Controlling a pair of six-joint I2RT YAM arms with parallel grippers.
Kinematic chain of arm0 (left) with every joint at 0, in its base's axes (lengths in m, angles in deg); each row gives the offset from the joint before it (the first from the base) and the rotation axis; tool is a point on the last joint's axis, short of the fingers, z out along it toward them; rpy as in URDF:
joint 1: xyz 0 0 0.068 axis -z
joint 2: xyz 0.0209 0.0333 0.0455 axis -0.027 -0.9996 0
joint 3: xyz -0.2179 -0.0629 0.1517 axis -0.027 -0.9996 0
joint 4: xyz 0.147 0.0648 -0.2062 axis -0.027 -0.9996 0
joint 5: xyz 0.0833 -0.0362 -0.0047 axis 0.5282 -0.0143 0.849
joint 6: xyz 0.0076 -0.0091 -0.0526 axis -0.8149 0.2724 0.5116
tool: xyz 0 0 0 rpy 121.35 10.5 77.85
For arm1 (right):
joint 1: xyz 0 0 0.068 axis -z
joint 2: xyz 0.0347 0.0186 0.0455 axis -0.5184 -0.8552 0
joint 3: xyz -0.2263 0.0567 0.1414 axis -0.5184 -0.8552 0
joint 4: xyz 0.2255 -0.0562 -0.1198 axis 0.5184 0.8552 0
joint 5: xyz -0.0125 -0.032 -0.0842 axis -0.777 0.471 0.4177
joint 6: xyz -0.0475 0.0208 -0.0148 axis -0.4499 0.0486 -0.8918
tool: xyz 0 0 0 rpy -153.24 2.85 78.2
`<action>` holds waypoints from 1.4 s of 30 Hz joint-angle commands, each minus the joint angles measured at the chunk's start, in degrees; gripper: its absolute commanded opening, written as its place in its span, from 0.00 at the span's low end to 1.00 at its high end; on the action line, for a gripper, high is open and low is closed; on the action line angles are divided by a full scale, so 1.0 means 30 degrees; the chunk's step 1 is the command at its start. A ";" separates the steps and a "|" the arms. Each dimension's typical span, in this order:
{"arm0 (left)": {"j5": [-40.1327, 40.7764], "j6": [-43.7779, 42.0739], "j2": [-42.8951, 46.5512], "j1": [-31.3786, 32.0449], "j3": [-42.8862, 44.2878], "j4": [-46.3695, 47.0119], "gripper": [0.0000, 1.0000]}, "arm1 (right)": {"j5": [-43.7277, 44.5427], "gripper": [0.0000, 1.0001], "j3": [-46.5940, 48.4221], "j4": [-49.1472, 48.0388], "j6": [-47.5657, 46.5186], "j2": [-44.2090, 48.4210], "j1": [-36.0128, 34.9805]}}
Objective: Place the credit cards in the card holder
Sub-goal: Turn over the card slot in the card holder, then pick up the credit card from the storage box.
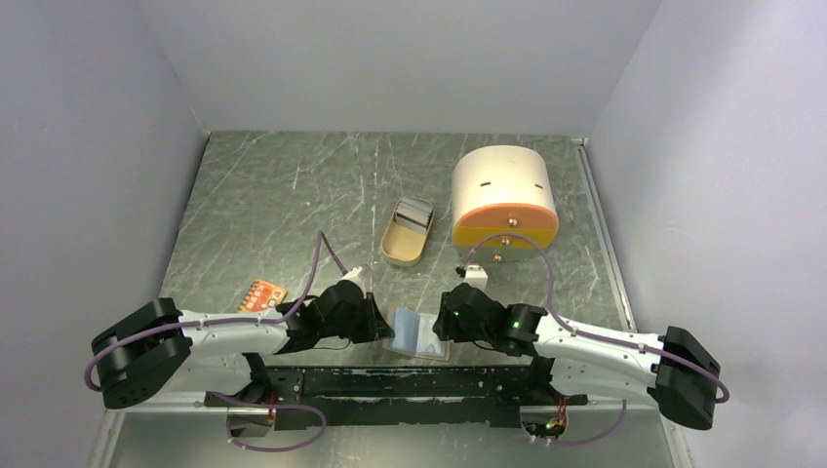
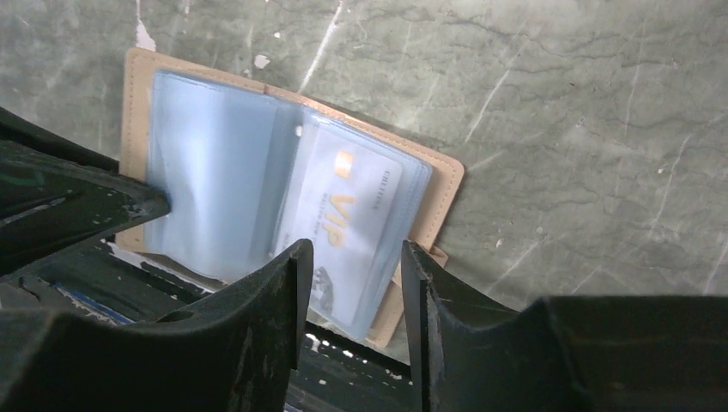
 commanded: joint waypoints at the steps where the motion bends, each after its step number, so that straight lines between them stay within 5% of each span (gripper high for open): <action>1: 0.0141 0.0148 0.0481 0.0146 -0.0339 0.0366 0.19 | 0.0164 0.46 -0.0491 -0.0478 0.0053 -0.0075 -0.0018; 11: -0.0879 -0.0143 0.0508 0.0146 -0.0838 0.3151 0.33 | 0.0097 0.42 0.0186 -0.1330 -0.0929 0.0214 -0.0013; 19: -0.0365 -0.0138 0.0080 0.0146 -0.0377 0.1656 0.09 | 0.1389 0.45 0.3900 -0.0461 -0.4363 -0.0482 0.0347; 35: 0.1011 0.0632 0.3210 0.0117 -0.1981 -0.0644 0.13 | 0.4508 0.65 1.3347 -0.2641 -1.8086 -0.9689 0.3533; 42: 0.1266 0.0448 0.4037 0.0119 -0.2200 -0.1071 0.15 | 0.4775 0.70 1.5817 -0.3161 -2.1242 -1.4167 0.4420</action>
